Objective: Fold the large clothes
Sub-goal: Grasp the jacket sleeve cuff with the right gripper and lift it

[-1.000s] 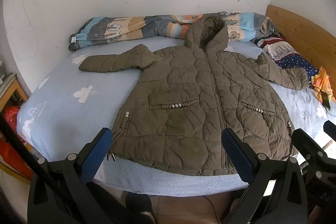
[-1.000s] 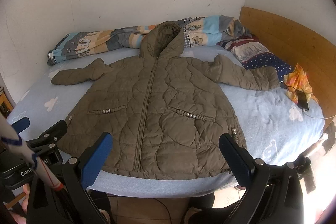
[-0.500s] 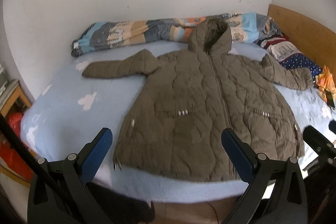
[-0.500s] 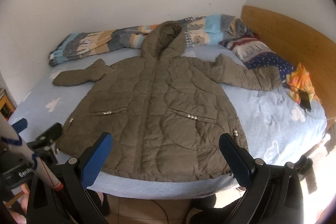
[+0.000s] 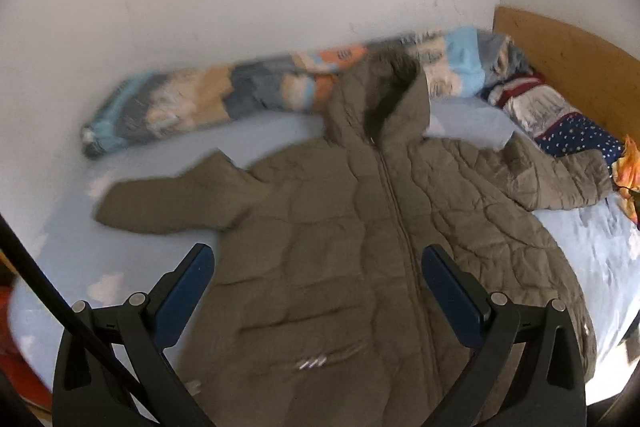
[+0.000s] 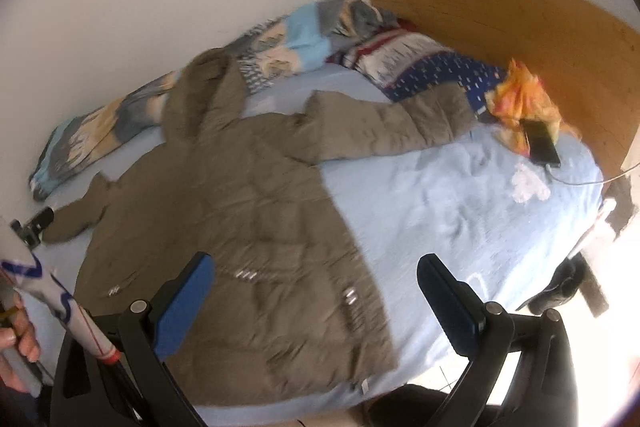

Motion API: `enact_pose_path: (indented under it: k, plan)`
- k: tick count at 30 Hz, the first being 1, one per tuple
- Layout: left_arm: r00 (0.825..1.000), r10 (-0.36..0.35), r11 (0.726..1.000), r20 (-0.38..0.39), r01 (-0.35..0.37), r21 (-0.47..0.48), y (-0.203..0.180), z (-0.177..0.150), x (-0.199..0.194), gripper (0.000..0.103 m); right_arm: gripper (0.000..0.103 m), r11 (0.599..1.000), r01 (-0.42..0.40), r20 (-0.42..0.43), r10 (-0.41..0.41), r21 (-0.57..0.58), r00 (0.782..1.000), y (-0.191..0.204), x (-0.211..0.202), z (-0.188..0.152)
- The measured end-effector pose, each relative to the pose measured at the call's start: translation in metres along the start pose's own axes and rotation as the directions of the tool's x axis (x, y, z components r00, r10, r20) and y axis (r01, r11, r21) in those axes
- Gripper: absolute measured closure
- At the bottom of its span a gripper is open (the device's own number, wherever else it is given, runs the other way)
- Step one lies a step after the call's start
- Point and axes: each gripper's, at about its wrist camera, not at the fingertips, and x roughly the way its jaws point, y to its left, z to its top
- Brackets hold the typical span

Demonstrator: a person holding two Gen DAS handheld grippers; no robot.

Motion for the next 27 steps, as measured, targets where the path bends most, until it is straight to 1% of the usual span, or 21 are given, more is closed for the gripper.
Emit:
enact_pose_path:
  k: [2,4,5,6,7,10,13,16,17,19,21,23,24,27]
  plan:
    - [1.0,-0.013,1.0,-0.028,0.013,-0.009,-0.004,-0.009,0.039,0.0,0.0,0.998,-0.026,-0.023,0.028,0.053,0.999,-0.02,0.019,0.016]
    - [0.995,0.056,0.998,-0.083,-0.054,0.023,-0.009,-0.014,0.067,0.0,0.0,0.993,-0.043,-0.051,0.049,0.11,0.997,-0.04,0.042,0.031]
    - [0.991,0.075,0.997,-0.112,-0.071,0.04,-0.013,-0.014,0.078,0.0,0.0,0.987,-0.045,-0.066,0.056,0.155,0.996,-0.055,0.055,0.04]
    - [0.991,0.055,0.998,-0.121,-0.051,0.039,-0.014,-0.013,0.084,0.0,0.0,0.98,-0.05,-0.074,0.066,0.193,0.995,-0.067,0.065,0.045]
    - [0.992,0.038,0.999,-0.121,-0.034,0.035,-0.014,-0.011,0.086,0.0,0.0,0.971,-0.055,-0.076,0.075,0.233,0.994,-0.083,0.077,0.054]
    - [0.994,0.03,0.998,-0.109,-0.024,0.058,-0.016,-0.009,0.086,0.0,0.0,0.952,-0.03,-0.07,0.054,0.305,0.996,-0.129,0.109,0.08]
    - [0.996,0.057,0.994,-0.068,-0.05,0.101,-0.019,-0.009,0.082,0.0,0.002,0.929,-0.006,-0.06,0.03,0.369,0.998,-0.17,0.146,0.107]
    - [0.997,0.061,0.992,-0.051,-0.055,0.112,-0.019,-0.008,0.081,0.0,0.009,0.908,-0.018,-0.043,0.04,0.419,0.998,-0.206,0.182,0.131]
    - [0.997,0.063,0.992,-0.046,-0.057,0.114,-0.019,-0.008,0.081,0.0,0.016,0.891,-0.025,-0.044,0.051,0.453,0.998,-0.218,0.194,0.137]
    - [0.997,0.065,0.991,-0.044,-0.06,0.116,-0.019,-0.008,0.081,0.0,0.019,0.856,-0.071,-0.018,0.093,0.513,0.995,-0.237,0.216,0.147]
    - [0.997,0.069,0.99,-0.043,-0.063,0.122,-0.018,-0.009,0.084,0.0,0.031,0.836,-0.075,-0.012,0.097,0.543,0.995,-0.249,0.235,0.154]
    - [0.996,0.08,0.988,-0.045,-0.073,0.132,-0.019,-0.009,0.086,0.0,0.034,0.8,-0.091,0.004,0.11,0.593,0.994,-0.263,0.255,0.157]
    - [0.995,0.085,0.988,-0.046,-0.078,0.133,-0.018,-0.01,0.088,0.0,0.035,0.789,-0.092,0.007,0.111,0.608,0.994,-0.267,0.263,0.158]
    - [0.995,0.079,0.99,-0.062,-0.07,0.126,-0.016,-0.01,0.093,0.0,0.035,0.772,-0.048,-0.011,0.07,0.634,0.997,-0.279,0.285,0.161]
